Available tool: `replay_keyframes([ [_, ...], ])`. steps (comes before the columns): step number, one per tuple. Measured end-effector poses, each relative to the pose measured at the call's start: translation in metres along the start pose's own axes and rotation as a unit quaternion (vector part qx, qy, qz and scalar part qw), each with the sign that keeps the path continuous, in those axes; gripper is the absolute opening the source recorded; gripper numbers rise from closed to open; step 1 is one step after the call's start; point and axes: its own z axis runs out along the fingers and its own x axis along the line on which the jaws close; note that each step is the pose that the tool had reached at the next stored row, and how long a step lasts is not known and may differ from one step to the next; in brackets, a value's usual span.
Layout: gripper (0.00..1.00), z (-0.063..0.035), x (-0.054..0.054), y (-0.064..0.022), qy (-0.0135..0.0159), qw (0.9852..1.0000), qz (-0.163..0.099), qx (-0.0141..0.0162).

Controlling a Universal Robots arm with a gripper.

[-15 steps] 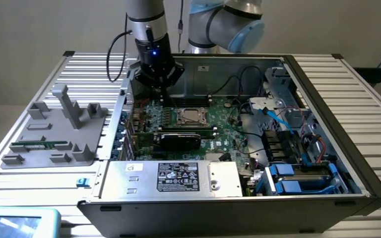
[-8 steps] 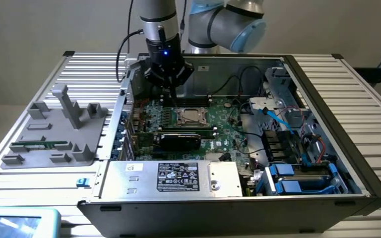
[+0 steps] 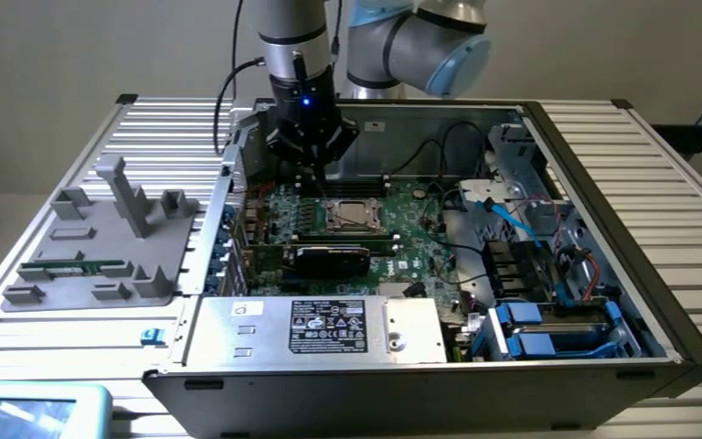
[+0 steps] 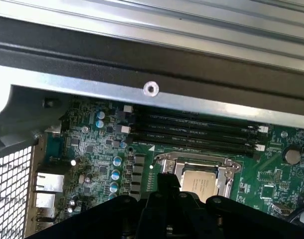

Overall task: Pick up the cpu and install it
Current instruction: 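Install the first cpu locking lever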

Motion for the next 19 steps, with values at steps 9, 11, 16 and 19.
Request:
replay_keyframes([
  [9, 0.09, -0.0031, 0.026, 0.0023, -0.0001, 1.0000, -0.001, -0.0001],
  [11, 0.09, -0.0031, 0.026, 0.0024, -0.0001, 1.0000, -0.004, -0.0004],
  [16, 0.09, -0.0031, 0.026, 0.0100, -0.0001, 1.0000, -0.007, -0.0007],
  [19, 0.09, -0.0031, 0.026, 0.0135, -0.0004, 1.0000, -0.008, -0.0007],
])
